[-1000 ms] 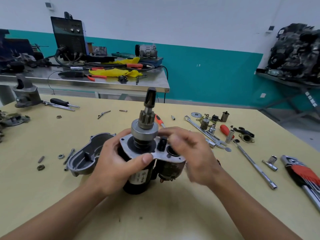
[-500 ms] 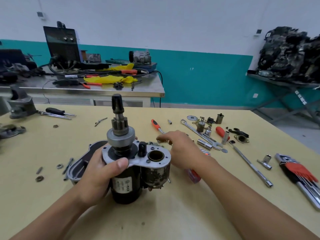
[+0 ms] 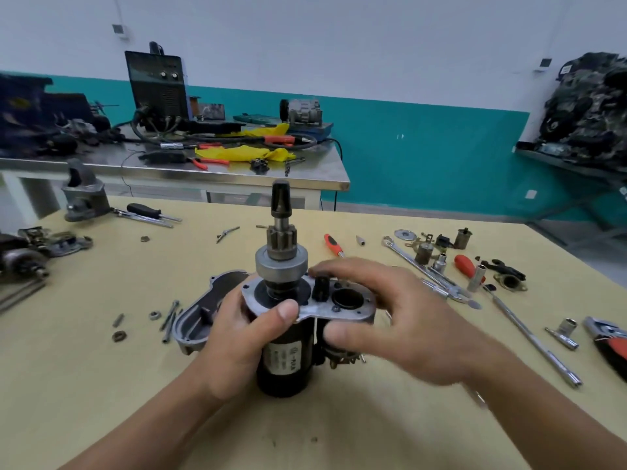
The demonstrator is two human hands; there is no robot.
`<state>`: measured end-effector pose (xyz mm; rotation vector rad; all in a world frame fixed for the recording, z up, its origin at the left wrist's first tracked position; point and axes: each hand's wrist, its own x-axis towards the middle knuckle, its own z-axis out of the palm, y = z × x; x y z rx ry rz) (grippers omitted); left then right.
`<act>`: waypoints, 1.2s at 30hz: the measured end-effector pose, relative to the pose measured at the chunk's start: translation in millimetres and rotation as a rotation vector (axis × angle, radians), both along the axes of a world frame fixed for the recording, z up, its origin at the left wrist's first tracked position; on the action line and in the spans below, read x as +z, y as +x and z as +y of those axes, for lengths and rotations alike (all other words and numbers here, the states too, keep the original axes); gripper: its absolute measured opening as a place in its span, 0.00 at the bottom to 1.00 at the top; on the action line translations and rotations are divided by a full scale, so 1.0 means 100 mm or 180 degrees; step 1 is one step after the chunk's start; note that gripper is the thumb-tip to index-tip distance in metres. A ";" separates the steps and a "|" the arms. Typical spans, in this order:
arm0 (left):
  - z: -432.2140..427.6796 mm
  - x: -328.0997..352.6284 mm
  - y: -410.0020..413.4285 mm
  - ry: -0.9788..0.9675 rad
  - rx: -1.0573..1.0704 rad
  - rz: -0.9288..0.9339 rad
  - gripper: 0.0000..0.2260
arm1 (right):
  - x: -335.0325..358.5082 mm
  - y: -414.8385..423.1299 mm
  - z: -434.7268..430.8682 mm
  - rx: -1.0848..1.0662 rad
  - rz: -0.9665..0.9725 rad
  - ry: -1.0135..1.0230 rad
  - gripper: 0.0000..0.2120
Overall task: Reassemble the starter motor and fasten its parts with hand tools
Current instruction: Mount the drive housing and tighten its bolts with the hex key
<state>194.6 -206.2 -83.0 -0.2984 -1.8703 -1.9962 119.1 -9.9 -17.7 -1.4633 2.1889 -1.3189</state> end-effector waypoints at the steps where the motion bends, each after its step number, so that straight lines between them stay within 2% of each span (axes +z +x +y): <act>1: 0.02 0.00 0.01 0.0036 0.0116 0.0039 0.27 | -0.08 0.07 -0.02 -0.0158 0.0299 -0.0057 0.19; 4: 0.08 -0.03 0.04 0.0057 0.0475 0.0124 0.25 | -0.16 0.19 -0.14 -0.0570 0.0832 -0.0213 0.14; 10: 0.14 0.00 0.08 0.0071 0.0644 0.0285 0.23 | -0.20 0.25 -0.17 -0.0741 0.0902 -0.0329 0.10; 13: 0.14 -0.01 0.07 0.0109 0.0645 0.0297 0.17 | -0.23 0.27 -0.17 -0.0796 0.1051 -0.0329 0.11; 15: 0.12 0.00 0.06 0.0136 0.0522 0.0257 0.20 | -0.18 0.16 -0.13 -0.0571 0.0788 -0.0140 0.13; 18: 0.05 0.01 0.05 0.0088 0.0320 0.0130 0.26 | 0.02 -0.24 -0.07 -0.0026 -0.0432 0.0170 0.18; 19: 0.03 0.01 0.04 0.0082 0.0302 0.0082 0.26 | 0.05 -0.41 -0.06 -0.0164 -0.0724 0.0157 0.19; 20: 0.02 0.01 0.04 0.0092 0.0290 0.0046 0.26 | 0.08 -0.56 -0.09 -0.0454 -0.0714 0.0198 0.18; 21: 0.01 0.01 0.03 0.0103 0.0274 0.0024 0.25 | 0.07 -0.71 -0.14 -0.0782 -0.0302 0.0443 0.18; 23: -0.01 0.00 0.03 0.0135 0.0225 -0.0032 0.22 | 0.00 -0.92 -0.30 -0.1062 0.0661 0.1469 0.22; 25: -0.04 0.01 0.04 0.0215 0.0090 -0.0122 0.24 | -0.12 -1.01 -0.47 -0.0919 0.1001 0.2367 0.25; 26: -0.05 0.01 0.04 0.0250 0.0017 -0.0163 0.25 | -0.19 -1.05 -0.55 -0.0807 0.1105 0.2561 0.23; 27: -0.06 0.02 0.04 0.0276 -0.0035 -0.0186 0.24 | -0.25 -1.08 -0.62 -0.0713 0.1235 0.2638 0.17; 28: -0.07 0.03 0.04 0.0294 -0.0059 -0.0183 0.23 | -0.28 -1.09 -0.68 -0.0642 0.1423 0.2707 0.07; 29: -0.07 0.03 0.04 0.0311 -0.0055 -0.0155 0.23 | -0.30 -1.09 -0.73 -0.0614 0.1570 0.2711 0.08; 30: -0.07 0.03 0.04 0.0326 -0.0031 -0.0100 0.25 | -0.31 -1.10 -0.76 -0.0568 0.1683 0.2678 0.15; 31: -0.07 0.04 0.04 0.0323 0.0010 -0.0028 0.28 | -0.30 -1.10 -0.77 -0.0555 0.1715 0.2614 0.18; 33: -0.06 0.06 0.04 0.0260 0.0124 0.0138 0.29 | -0.27 -1.06 -0.73 -0.0676 0.1899 0.2431 0.14; 36: -0.02 0.11 0.05 0.0071 0.0174 0.0315 0.23 | -0.16 -0.97 -0.56 -0.0881 0.2255 0.2218 0.11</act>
